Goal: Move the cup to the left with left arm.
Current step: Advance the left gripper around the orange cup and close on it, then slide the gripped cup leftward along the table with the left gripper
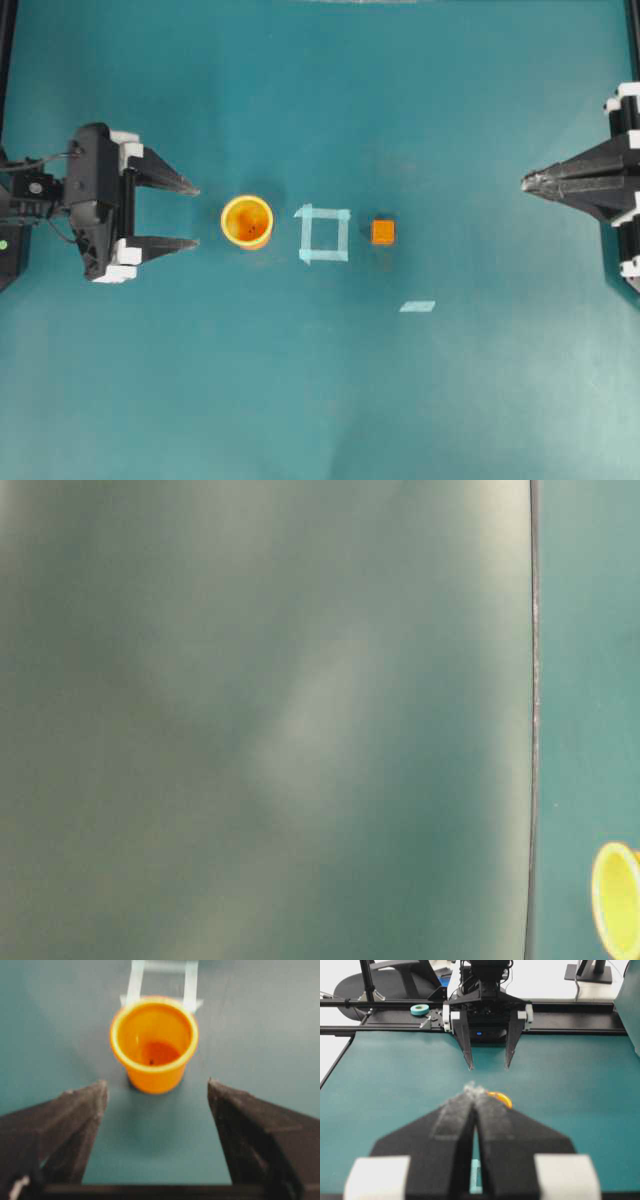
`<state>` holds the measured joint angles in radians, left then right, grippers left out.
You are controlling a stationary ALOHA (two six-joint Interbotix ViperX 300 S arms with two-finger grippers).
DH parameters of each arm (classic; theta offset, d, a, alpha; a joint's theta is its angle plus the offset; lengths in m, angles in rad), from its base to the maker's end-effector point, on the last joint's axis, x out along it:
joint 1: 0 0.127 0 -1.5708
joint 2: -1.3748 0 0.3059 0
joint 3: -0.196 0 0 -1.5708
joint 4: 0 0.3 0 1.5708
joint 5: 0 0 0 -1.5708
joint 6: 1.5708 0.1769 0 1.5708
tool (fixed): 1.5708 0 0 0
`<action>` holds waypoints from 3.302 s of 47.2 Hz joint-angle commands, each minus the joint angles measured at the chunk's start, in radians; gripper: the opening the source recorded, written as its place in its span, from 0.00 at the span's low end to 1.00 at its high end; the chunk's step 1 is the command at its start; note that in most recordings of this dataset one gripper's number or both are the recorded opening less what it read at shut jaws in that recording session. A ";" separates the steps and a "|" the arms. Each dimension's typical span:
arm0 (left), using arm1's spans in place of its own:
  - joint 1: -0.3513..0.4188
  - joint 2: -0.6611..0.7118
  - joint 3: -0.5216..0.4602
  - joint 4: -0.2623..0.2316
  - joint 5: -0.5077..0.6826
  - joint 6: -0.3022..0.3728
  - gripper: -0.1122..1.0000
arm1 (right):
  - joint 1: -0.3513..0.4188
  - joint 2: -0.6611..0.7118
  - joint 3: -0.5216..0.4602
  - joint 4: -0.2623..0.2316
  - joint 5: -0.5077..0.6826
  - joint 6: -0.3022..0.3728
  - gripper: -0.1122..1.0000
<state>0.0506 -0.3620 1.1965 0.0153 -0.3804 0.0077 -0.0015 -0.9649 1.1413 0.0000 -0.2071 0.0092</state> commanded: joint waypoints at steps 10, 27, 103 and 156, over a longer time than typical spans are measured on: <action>0.011 0.124 -0.060 0.002 -0.009 -0.008 0.86 | 0.000 0.003 -0.032 0.003 0.000 0.002 0.10; 0.014 0.245 -0.123 0.002 -0.028 0.000 0.87 | 0.000 0.005 -0.032 0.002 0.002 0.002 0.10; -0.011 0.469 -0.199 0.003 -0.333 -0.018 0.70 | 0.000 0.006 -0.035 0.005 0.017 0.003 0.10; -0.011 0.204 0.034 0.000 -0.287 -0.020 0.67 | 0.000 0.006 -0.035 0.014 0.017 0.003 0.10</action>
<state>0.0430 -0.1243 1.2180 0.0153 -0.6565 -0.0153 -0.0015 -0.9649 1.1397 0.0107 -0.1856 0.0107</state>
